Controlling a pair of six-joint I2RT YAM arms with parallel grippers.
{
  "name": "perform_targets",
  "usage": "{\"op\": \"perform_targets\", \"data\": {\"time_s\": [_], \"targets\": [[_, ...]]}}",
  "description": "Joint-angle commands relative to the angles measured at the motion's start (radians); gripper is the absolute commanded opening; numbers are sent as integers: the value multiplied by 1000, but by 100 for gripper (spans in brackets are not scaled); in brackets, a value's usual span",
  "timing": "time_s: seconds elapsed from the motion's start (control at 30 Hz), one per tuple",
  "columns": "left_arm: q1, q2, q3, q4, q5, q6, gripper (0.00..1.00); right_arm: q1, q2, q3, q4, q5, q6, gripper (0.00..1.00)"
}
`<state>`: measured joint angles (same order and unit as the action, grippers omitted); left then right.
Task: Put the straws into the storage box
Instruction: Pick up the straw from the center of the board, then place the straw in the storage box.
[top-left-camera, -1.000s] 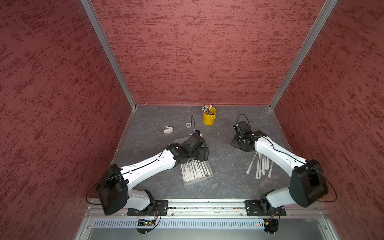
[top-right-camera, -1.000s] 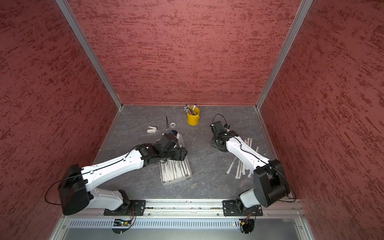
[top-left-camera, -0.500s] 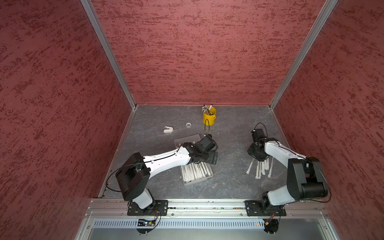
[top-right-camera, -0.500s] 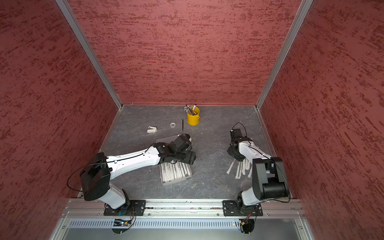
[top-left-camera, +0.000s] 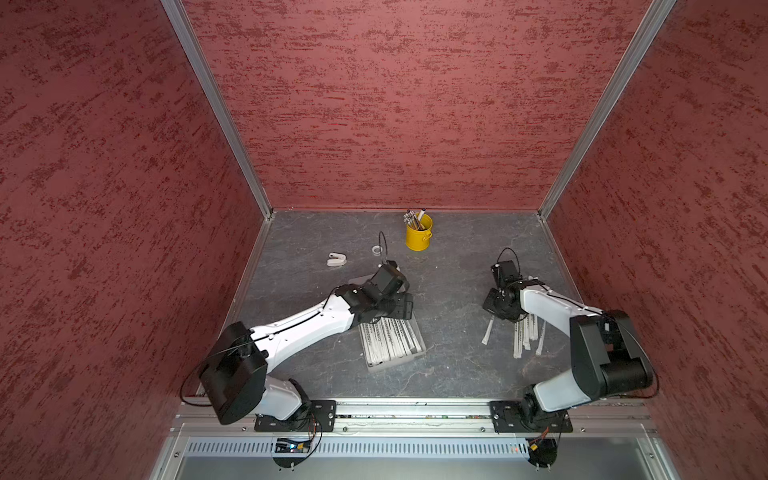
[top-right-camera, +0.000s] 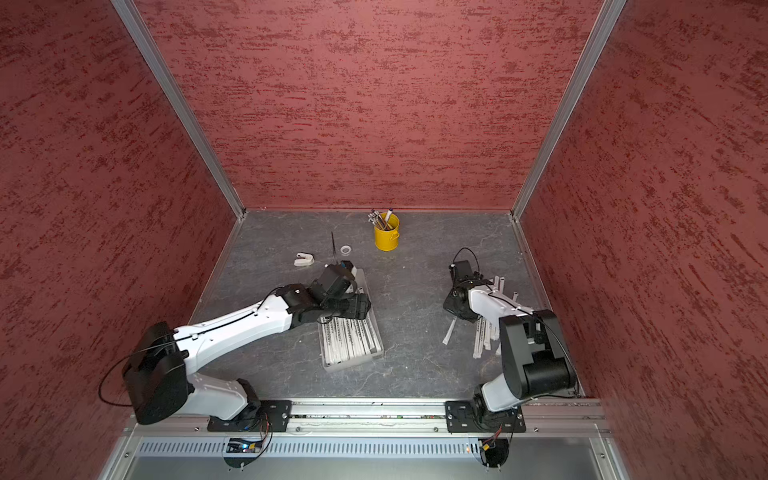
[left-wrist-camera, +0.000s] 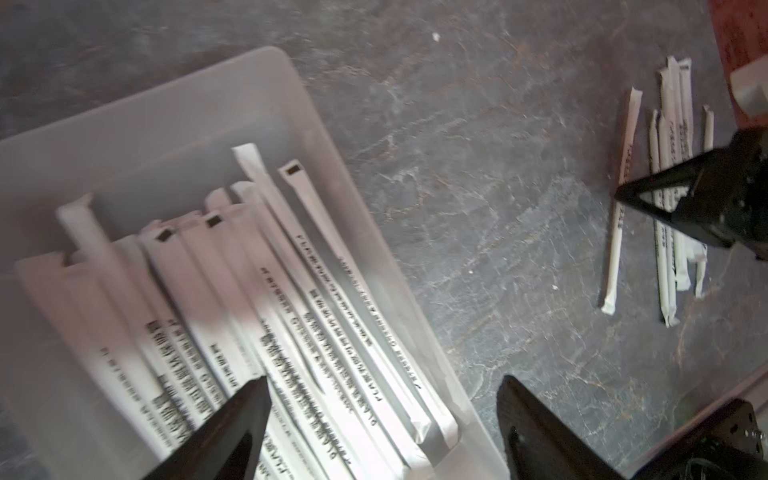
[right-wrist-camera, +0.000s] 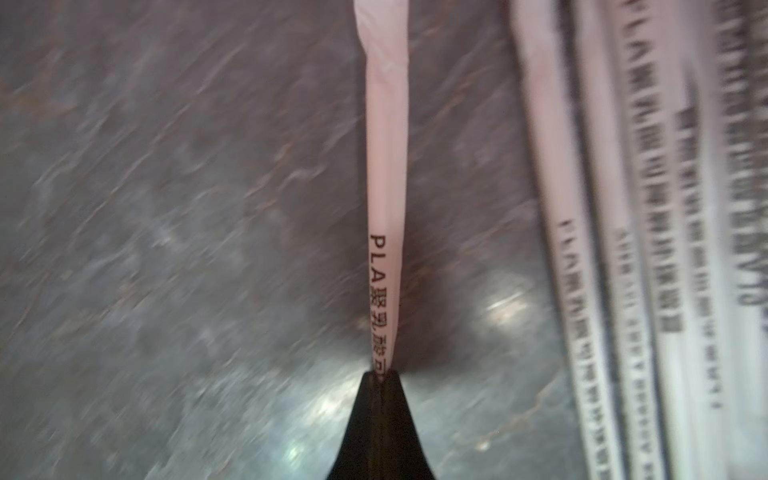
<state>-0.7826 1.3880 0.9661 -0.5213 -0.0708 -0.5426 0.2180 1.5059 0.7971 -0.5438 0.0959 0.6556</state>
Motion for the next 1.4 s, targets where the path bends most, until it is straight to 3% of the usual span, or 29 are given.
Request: {"op": "perform_targets", "data": {"time_s": [0.0,0.1,0.23,0.4,0.63,0.9,1.1,1.23,1.37], "targets": [[70,-103,-57,-50,-47,-36,88,163,-79,113,-42,14,-34,1],[128,-198,-102,-102,-86,-51,88,353,-55,253,-103,35,-4,0],[191,-283,-152,-132,-85,-61,88,579,93,444,-95,-5,35,0],[213,-300,-183,-128,-44,-89,88,695,270,588,-54,-27,60,0],[209,-278,-210,-73,5,-109,87,709,404,593,-10,-109,82,0],[194,-257,-195,-56,8,-105,87,712,456,579,-18,-119,99,2],[186,-256,-156,-74,-7,-84,87,693,343,583,-101,-89,83,23],[149,-226,-113,-42,-5,-73,87,599,191,507,-149,-83,96,29],[33,-104,-25,31,1,-65,87,374,23,363,-194,-69,96,29]]}}
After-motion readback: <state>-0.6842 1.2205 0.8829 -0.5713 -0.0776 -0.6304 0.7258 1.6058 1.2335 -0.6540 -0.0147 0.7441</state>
